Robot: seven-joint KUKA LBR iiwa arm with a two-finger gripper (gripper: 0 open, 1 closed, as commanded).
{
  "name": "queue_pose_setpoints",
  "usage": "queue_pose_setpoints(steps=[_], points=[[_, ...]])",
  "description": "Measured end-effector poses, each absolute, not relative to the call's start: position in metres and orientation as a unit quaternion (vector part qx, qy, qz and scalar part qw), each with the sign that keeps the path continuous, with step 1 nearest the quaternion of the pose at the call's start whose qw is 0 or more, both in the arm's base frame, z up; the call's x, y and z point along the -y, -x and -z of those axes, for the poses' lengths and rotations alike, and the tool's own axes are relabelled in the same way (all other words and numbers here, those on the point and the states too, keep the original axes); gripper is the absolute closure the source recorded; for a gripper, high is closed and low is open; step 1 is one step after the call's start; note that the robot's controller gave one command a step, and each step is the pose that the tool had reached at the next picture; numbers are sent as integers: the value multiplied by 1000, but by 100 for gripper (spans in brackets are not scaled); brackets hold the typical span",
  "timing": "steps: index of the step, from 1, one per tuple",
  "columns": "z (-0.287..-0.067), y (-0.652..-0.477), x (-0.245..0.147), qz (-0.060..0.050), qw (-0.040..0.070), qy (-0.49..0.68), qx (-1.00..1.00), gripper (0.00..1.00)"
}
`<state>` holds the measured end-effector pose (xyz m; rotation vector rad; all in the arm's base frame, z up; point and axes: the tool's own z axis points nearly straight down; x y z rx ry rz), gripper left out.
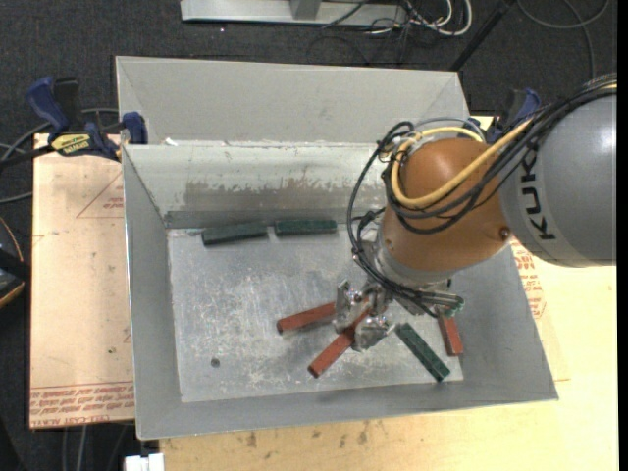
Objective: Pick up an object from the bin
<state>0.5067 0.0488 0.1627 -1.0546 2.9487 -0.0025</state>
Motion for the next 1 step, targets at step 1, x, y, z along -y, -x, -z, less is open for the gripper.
queue_pose_setpoints(steps=[1], points=[[-182, -503, -49, -3, -4, 416, -909, 100]])
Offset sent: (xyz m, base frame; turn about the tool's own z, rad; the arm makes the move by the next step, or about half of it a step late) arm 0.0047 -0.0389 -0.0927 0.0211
